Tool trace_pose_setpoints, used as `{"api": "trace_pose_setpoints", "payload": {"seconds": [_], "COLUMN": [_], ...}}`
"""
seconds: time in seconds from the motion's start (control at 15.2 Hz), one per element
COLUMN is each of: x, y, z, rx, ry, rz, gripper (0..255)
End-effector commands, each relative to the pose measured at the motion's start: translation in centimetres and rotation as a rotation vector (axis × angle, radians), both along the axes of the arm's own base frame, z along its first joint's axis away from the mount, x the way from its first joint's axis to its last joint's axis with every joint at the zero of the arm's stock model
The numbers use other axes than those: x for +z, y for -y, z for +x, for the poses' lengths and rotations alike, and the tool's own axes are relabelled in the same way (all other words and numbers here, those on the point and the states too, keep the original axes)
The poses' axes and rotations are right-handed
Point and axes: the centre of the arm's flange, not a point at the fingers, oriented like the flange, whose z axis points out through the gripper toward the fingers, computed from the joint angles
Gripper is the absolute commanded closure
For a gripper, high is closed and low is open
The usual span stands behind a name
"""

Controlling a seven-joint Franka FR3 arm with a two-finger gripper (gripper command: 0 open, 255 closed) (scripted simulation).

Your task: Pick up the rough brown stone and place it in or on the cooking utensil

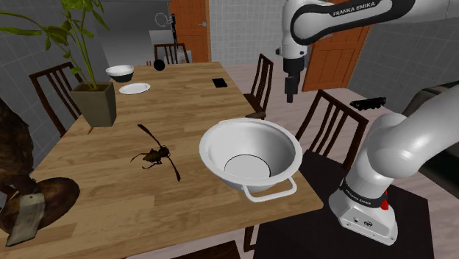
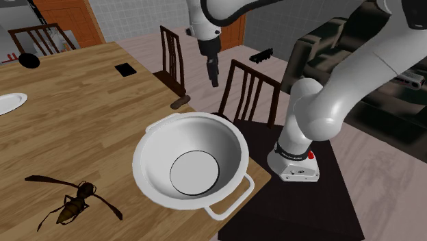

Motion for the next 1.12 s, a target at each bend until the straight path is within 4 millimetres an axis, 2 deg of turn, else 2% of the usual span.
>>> {"api": "trace_pose_setpoints", "payload": {"seconds": [0.0,0.53,1.06], "x": [-1.4,-7.2,-13.4], "y": [1.5,4.9,5.7], "z": [2.0,10.4,19.2], "rx": [0.071,0.335,0.598], "ry": [-0.004,-0.024,-0.044], "rz": [0.014,0.072,0.130], "gripper": [0,0,0]}}
